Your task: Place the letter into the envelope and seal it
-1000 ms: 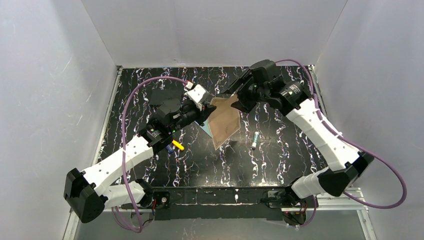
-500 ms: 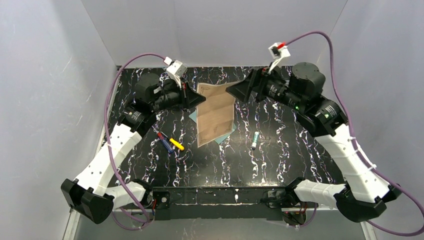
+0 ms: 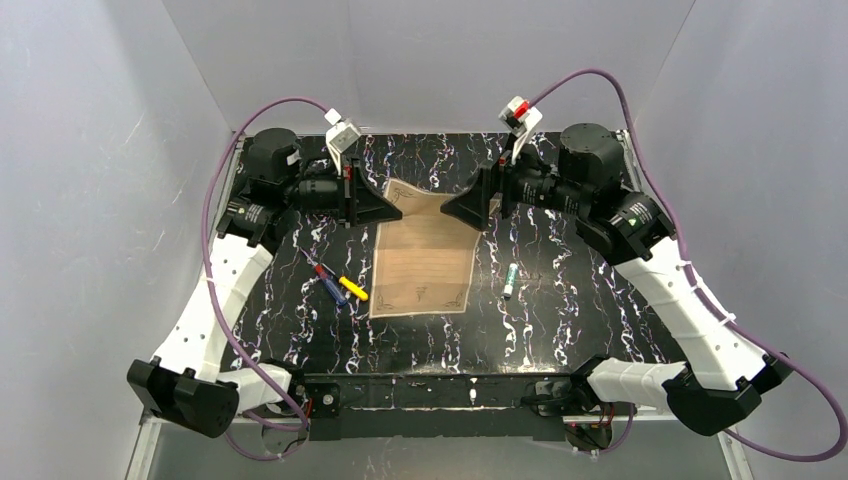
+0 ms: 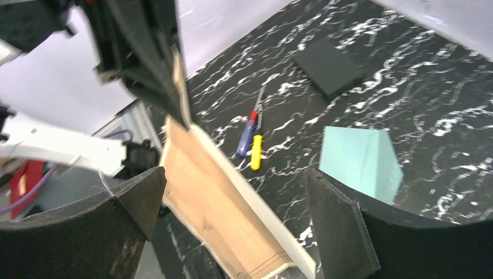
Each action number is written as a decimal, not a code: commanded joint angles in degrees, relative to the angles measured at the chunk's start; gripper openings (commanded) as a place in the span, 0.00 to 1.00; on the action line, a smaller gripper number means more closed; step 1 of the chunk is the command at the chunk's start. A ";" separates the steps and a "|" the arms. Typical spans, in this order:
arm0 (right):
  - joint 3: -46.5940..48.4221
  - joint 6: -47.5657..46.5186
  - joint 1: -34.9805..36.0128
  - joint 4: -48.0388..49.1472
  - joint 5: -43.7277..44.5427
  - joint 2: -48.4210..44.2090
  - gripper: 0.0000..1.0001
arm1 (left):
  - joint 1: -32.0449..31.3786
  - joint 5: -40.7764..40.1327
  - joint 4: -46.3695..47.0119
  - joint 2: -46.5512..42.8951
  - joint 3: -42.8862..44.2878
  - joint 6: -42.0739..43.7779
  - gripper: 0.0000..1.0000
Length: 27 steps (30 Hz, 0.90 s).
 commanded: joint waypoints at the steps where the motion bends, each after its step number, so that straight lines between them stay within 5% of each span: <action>1: -1.47 -1.95 -0.09 2.35 -11.98 -1.45 0.97 | 2.57 13.97 -1.36 1.11 2.71 -1.00 0.00; 10: -3.49 -2.42 -0.10 3.60 -15.35 -3.17 0.65 | 5.45 22.75 12.52 0.05 0.75 -10.24 0.00; 16: -3.04 1.78 -0.14 5.57 -15.66 -2.87 0.20 | 6.27 23.54 16.54 -0.41 -0.39 -13.03 0.00; 17: -2.93 2.70 -0.10 6.31 -14.97 -3.13 0.13 | 6.62 22.62 14.57 -0.58 -0.20 -12.01 0.03; 21: -3.35 5.07 -0.11 10.05 -10.19 -5.35 0.01 | 7.59 16.85 5.93 -2.17 0.35 -5.13 0.51; 27: -1.11 7.80 -0.09 12.04 -11.47 -4.35 0.01 | 7.68 12.47 7.83 -5.12 -3.80 -5.34 0.59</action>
